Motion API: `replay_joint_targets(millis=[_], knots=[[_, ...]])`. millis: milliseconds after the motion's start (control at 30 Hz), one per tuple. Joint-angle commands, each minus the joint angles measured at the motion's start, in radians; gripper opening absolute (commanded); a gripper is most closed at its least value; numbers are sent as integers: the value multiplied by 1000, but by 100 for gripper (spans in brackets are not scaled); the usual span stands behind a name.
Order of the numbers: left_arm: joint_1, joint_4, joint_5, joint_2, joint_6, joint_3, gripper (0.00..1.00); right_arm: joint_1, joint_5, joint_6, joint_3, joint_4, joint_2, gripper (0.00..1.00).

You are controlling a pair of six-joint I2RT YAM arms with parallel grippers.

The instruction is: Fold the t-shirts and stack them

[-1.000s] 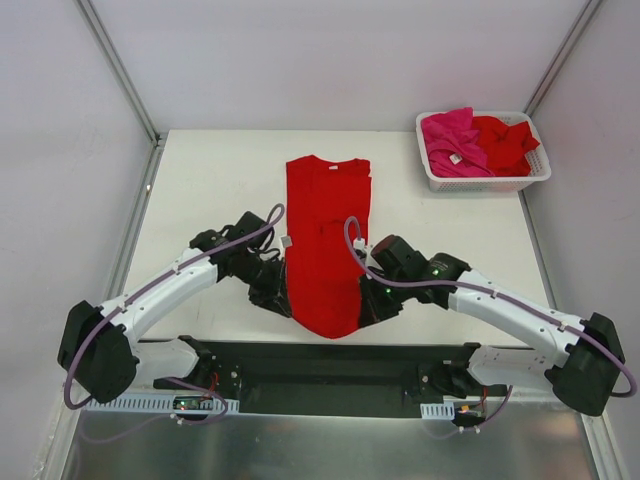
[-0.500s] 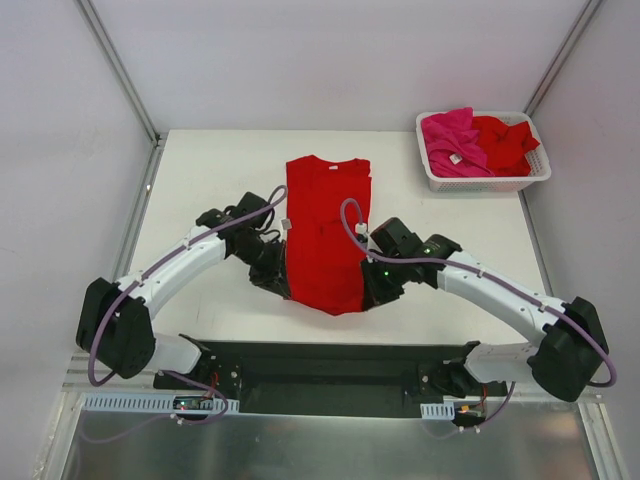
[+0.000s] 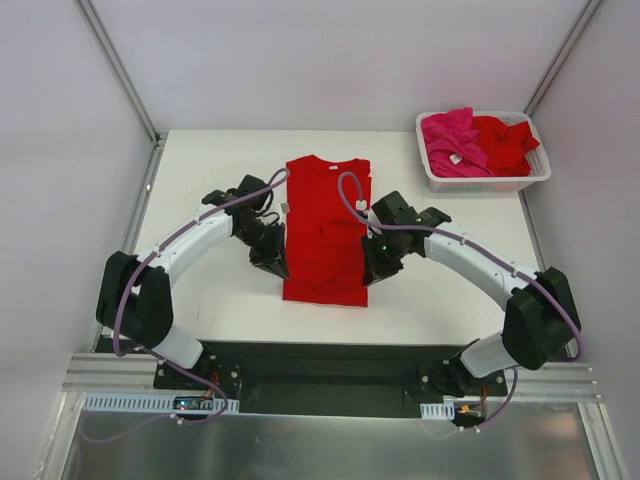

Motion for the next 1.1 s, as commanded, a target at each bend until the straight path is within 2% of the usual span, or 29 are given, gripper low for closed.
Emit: replay_joint_targets(millis=[0,467,1067], knots=[[29,-15,-7,59,60,89,0,-33,-14,-71,72,-24,52,1],[52,-15,23,269,75,275,0,-134,-71,-123,224,-47,213,1],[113,-50,31,412,114,438,0,-190,-118,-125,402,-73,376,2]])
